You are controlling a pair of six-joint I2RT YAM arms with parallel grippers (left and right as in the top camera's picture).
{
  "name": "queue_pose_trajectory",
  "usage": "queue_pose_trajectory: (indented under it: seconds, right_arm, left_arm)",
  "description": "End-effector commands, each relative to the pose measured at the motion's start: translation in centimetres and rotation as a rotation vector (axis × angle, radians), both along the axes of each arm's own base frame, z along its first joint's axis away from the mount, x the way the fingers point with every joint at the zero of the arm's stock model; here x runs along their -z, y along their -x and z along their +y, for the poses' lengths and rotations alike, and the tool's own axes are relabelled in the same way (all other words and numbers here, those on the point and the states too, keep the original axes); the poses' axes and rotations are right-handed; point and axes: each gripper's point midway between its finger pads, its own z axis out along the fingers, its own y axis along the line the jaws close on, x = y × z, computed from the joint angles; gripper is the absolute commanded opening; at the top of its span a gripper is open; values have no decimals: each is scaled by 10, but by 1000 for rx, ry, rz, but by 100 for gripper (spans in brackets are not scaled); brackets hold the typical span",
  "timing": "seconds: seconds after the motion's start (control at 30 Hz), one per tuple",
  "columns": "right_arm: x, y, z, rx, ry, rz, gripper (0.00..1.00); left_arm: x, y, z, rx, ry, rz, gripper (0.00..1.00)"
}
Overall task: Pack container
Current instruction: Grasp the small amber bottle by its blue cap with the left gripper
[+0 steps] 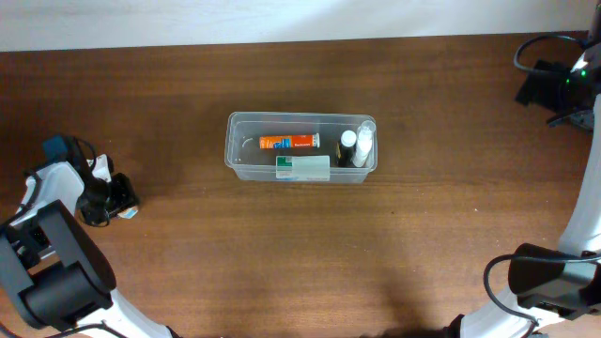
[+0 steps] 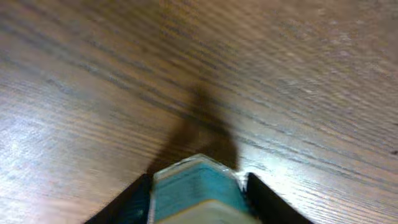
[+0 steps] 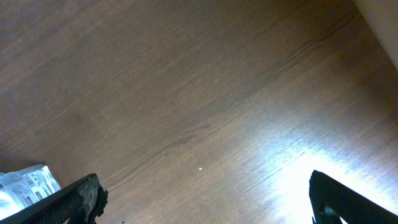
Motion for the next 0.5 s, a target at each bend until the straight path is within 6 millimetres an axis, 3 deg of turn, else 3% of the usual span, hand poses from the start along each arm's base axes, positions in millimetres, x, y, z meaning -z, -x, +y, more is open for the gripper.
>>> queue_pose_trajectory:
  seconds: [0.0,0.3,0.47]
  right_arm:
    - [-4,2,-3,17,8,-11,98]
    - [-4,2,-3,17,8,-11,98]
    - [-4,2,-3,17,8,-11,98]
  left_arm:
    - [6,0,-3,-1,20,-2,37]
    - [2,-10,-4,2,34,-44,33]
    - [-16,-33,-9,29,54,-110,33]
